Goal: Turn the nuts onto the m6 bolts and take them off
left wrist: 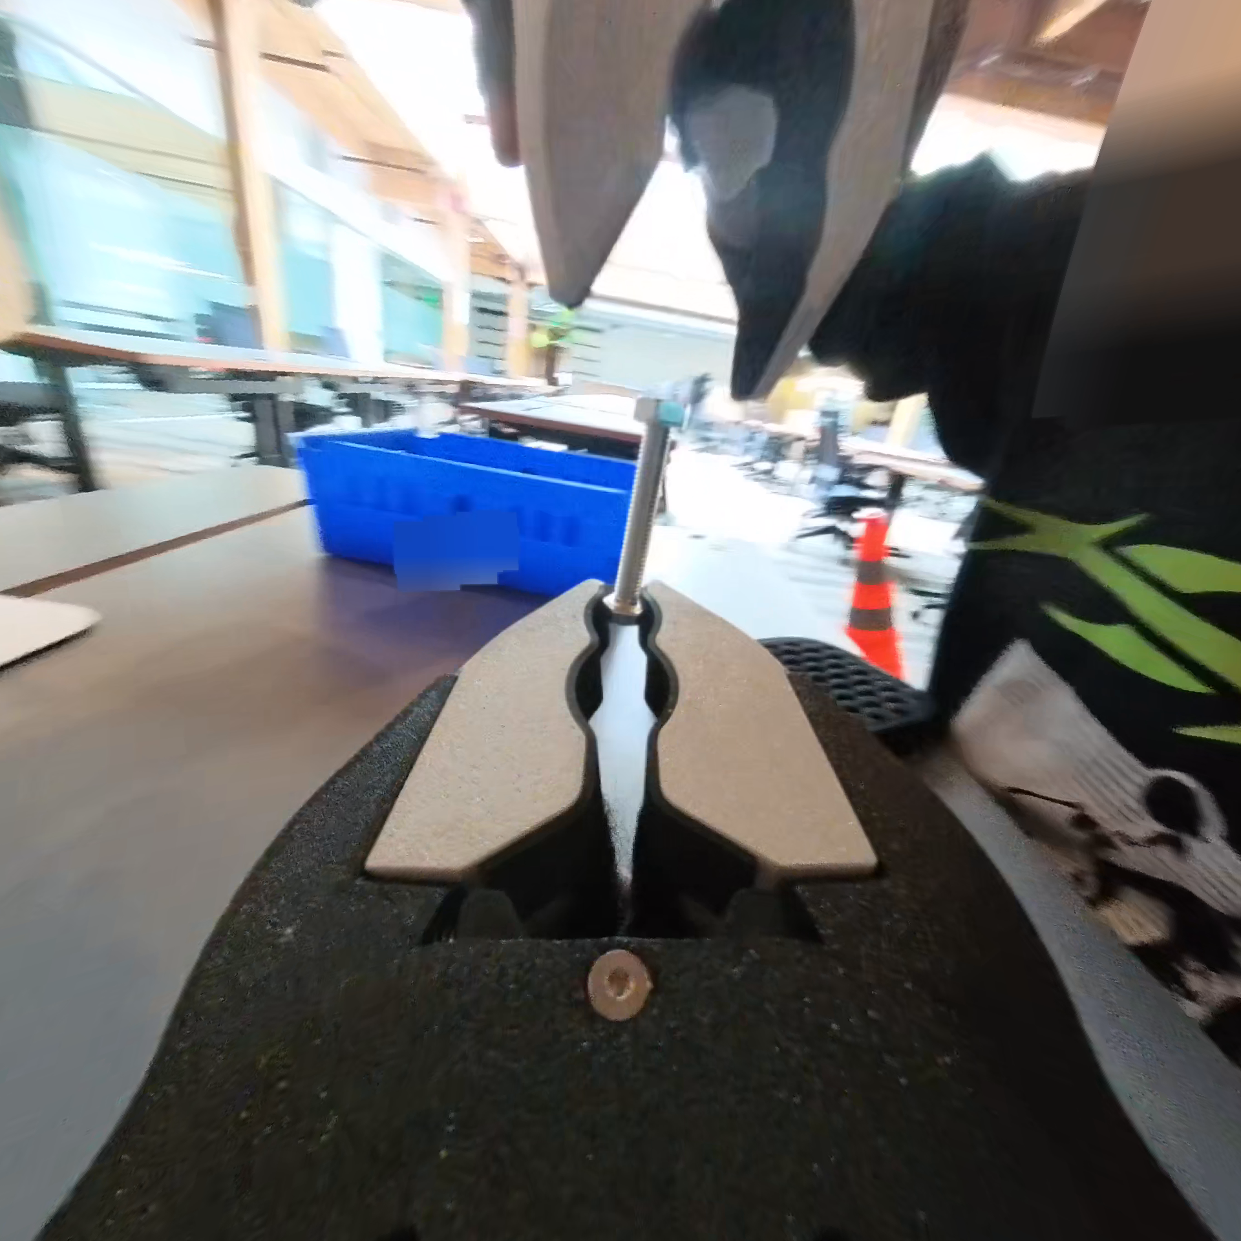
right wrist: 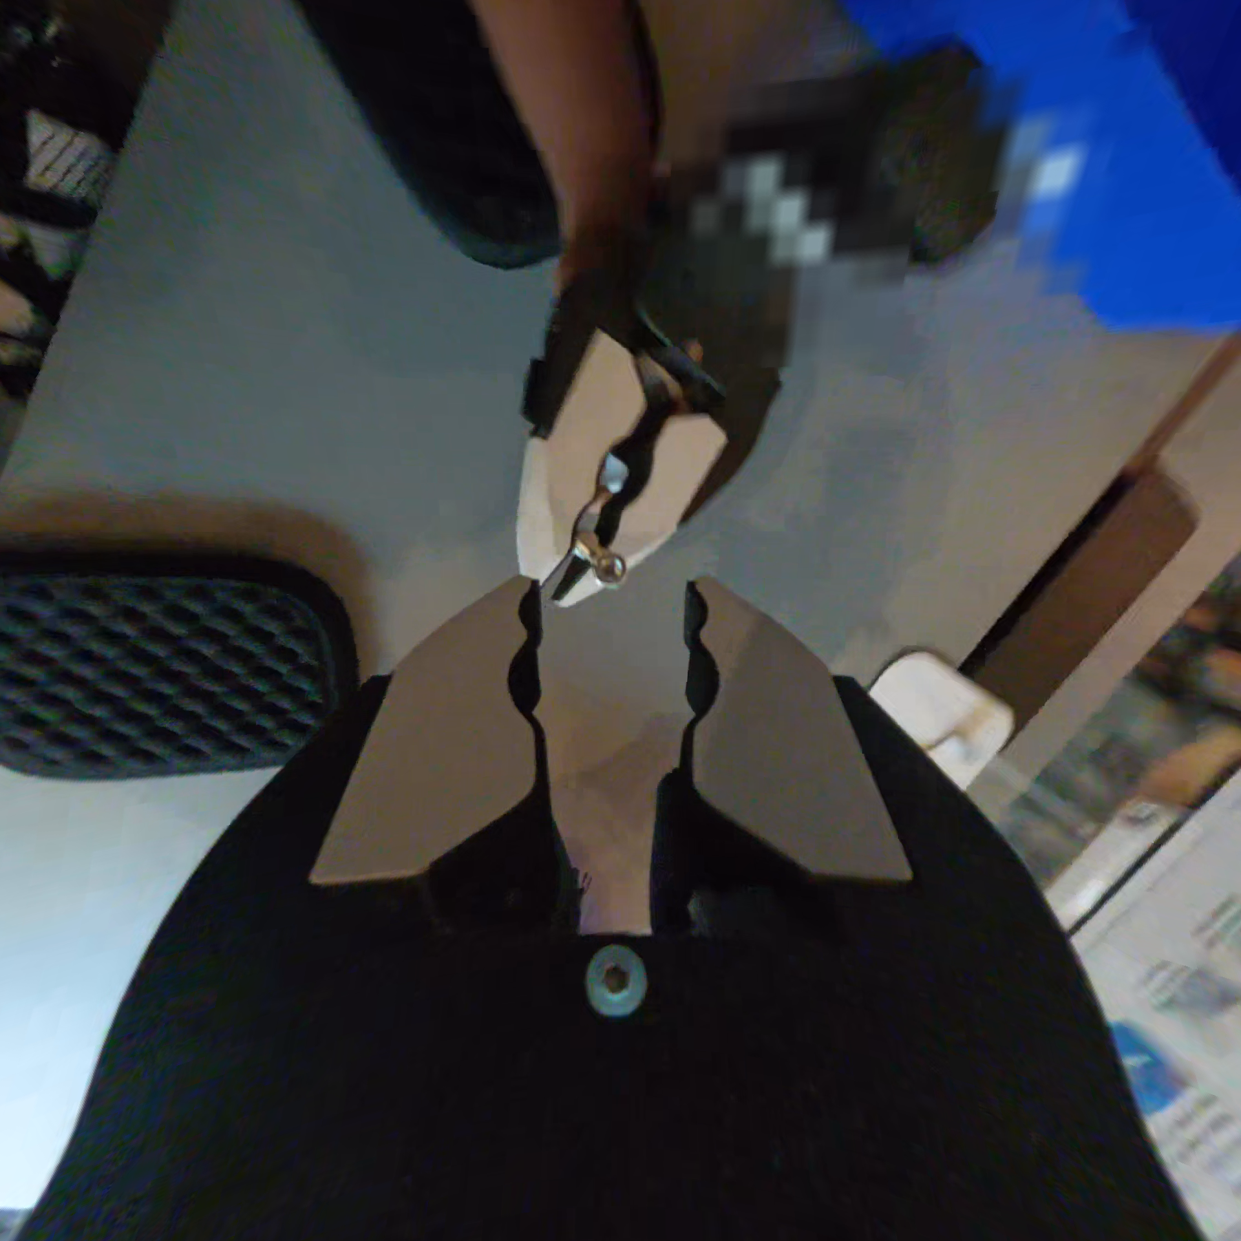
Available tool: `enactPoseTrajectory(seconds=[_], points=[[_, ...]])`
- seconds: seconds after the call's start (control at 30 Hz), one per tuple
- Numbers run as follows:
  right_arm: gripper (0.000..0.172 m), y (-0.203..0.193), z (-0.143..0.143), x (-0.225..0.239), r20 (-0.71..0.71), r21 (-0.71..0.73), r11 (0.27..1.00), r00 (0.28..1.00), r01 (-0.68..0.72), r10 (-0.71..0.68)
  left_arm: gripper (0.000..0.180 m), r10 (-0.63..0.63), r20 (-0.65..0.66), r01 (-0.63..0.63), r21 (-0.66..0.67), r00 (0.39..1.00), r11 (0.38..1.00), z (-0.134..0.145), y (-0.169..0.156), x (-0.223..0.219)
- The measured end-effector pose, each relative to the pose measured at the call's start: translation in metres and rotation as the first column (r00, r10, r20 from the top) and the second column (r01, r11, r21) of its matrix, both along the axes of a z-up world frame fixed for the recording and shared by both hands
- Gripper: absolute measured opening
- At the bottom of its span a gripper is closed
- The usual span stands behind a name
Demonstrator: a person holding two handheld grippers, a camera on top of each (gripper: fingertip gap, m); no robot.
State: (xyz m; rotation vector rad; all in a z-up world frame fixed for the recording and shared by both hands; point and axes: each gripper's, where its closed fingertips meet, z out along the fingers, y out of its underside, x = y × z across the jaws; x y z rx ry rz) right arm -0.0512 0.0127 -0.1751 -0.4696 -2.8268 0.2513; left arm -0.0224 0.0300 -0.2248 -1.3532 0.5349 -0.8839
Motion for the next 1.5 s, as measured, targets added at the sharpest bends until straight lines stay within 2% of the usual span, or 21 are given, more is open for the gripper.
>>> enactPoseTrajectory(seconds=[0.07,0.13,0.2,0.37,0.47,0.53,0.63,0.73,0.87,0.97,1.03,1.13,1.23,1.3,1.4,1.5], points=[[0.040,0.007,0.000,0.005,0.047,-0.069,0.990,0.992,0.120,-0.117,0.007,0.091,-0.041,-0.092,-0.010,0.995,0.996,-0.006,0.007,-0.005],[0.034,0.006,-0.001,0.005,0.051,-0.114,0.978,0.984,0.175,-0.170,0.007,0.125,-0.059,-0.126,-0.019,0.990,0.992,-0.010,0.010,-0.005],[0.030,0.008,-0.006,0.003,0.049,-0.095,0.975,0.979,0.201,-0.198,0.007,0.137,-0.082,-0.140,-0.027,0.987,0.990,-0.014,0.012,-0.004],[0.026,0.010,-0.026,0.004,0.112,-0.019,0.977,0.971,0.213,-0.210,0.007,0.137,-0.108,-0.141,-0.030,0.985,0.989,-0.017,0.012,-0.002],[0.011,0.010,-0.029,0.003,0.105,-0.002,0.982,0.976,0.191,-0.190,0.007,0.135,-0.101,-0.139,-0.036,0.986,0.990,-0.017,0.013,-0.004],[0.011,0.011,-0.029,0.004,0.104,0.014,0.986,0.980,0.169,-0.169,0.007,0.124,-0.099,-0.128,-0.037,0.987,0.991,-0.017,0.012,-0.003],[0.011,0.008,-0.029,0.009,0.102,0.032,0.997,0.993,0.063,-0.066,0.007,0.046,-0.091,-0.050,-0.043,0.995,0.998,-0.017,0.006,0.002],[0.011,0.002,-0.029,0.015,0.098,0.077,0.989,0.988,-0.123,0.116,0.007,-0.082,-0.087,0.078,-0.054,0.993,0.996,-0.018,-0.003,0.010],[0.011,-0.012,-0.026,0.020,0.092,0.150,0.909,0.921,-0.390,0.380,0.007,-0.221,-0.088,0.216,-0.065,0.971,0.974,-0.019,-0.013,0.017],[0.011,-0.022,-0.022,0.020,0.081,0.153,0.861,0.875,-0.485,0.478,0.006,-0.278,-0.072,0.274,-0.058,0.958,0.960,-0.017,-0.019,0.017],[0.011,-0.021,-0.015,0.017,0.064,0.156,0.862,0.875,-0.483,0.479,0.007,-0.281,-0.063,0.278,-0.059,0.958,0.959,-0.016,-0.019,0.016],[0.011,-0.002,0.002,0.013,0.008,0.189,0.916,0.933,-0.354,0.359,0.007,-0.220,-0.064,0.218,-0.038,0.973,0.975,-0.015,-0.015,0.012],[0.011,0.040,0.015,0.031,-0.041,0.207,0.973,0.992,-0.106,0.117,0.007,-0.150,-0.084,0.147,-0.039,0.985,0.988,-0.016,-0.011,0.009],[0.010,0.076,0.014,0.060,-0.046,0.186,0.979,0.996,0.080,-0.073,0.007,-0.118,-0.104,0.114,-0.044,0.988,0.993,-0.018,-0.008,0.010],[0.010,0.137,0.000,0.121,-0.029,0.165,0.910,0.924,0.380,-0.381,0.007,-0.096,-0.112,0.091,-0.054,0.989,0.994,-0.020,-0.004,0.010],[0.011,0.190,-0.027,0.193,0.023,0.160,0.764,0.771,0.626,-0.636,0.007,-0.086,-0.120,0.080,-0.054,0.989,0.995,-0.020,-0.004,0.010]])
